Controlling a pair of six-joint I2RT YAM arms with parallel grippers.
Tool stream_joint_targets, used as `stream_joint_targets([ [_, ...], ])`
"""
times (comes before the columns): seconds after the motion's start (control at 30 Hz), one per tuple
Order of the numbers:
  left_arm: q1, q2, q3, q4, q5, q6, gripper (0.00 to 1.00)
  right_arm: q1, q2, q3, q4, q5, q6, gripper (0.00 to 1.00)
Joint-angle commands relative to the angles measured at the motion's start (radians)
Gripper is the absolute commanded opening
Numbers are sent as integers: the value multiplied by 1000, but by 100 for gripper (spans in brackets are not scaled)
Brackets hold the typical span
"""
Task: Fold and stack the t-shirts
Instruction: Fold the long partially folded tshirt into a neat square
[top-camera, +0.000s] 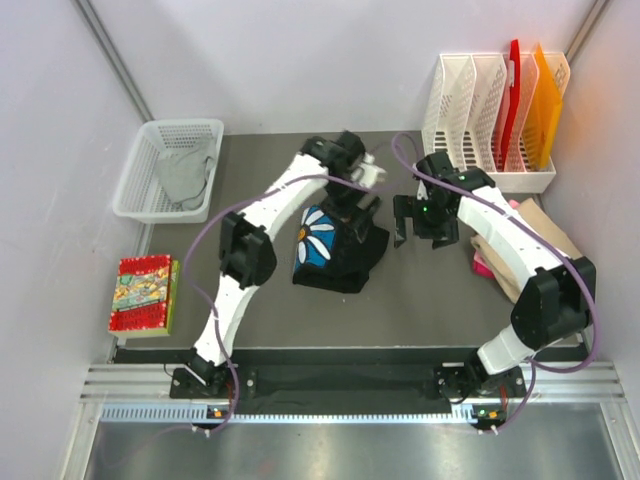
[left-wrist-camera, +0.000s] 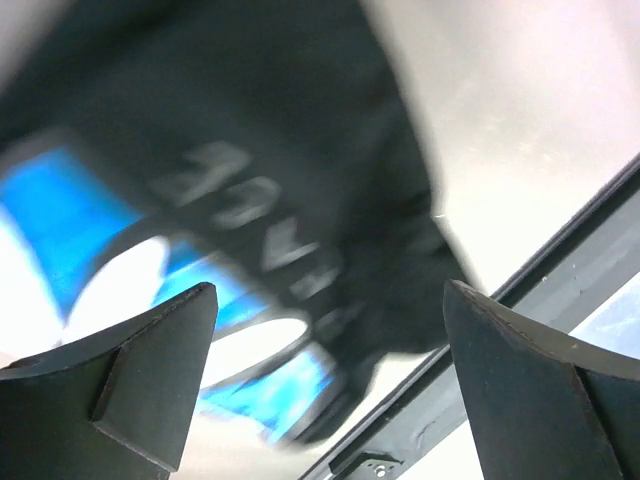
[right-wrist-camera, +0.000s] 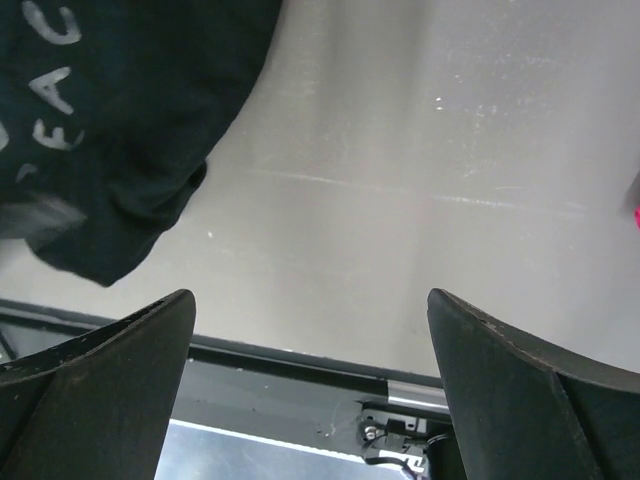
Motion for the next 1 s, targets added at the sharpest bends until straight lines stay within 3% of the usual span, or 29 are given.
stream_joint_targets([
  [0.0,216,-201,1,0,36,-7,99,7,-1,80,29,-71,7,100],
  [0.07,292,-240,-73,6,88,-4,99,9,39,100,47,-117,24,100],
  [0.13,341,-321,-266,59,143,-4,99,10,72,123,73,-208,40,100],
  [0.2,354,-410,-491,207,200,-12,99,18,128,140,119,-299,73,100],
  [0.3,345,-470,-676,323,263,-23,99,32,191,154,205,-459,138,100],
  [0.43,317,-469,-741,373,301,-30,99,45,240,134,386,-669,276,100],
  [0.5,319,-476,-712,382,351,-36,99,46,256,79,570,-789,416,100],
  [0.67,319,-489,-713,388,454,-27,99,46,326,-32,888,-887,689,100],
  [0.8,319,-450,-837,393,474,-9,99,42,397,-98,946,-897,731,100],
  [0.97,307,-439,-981,504,504,-41,99,32,493,-84,879,-881,657,100],
])
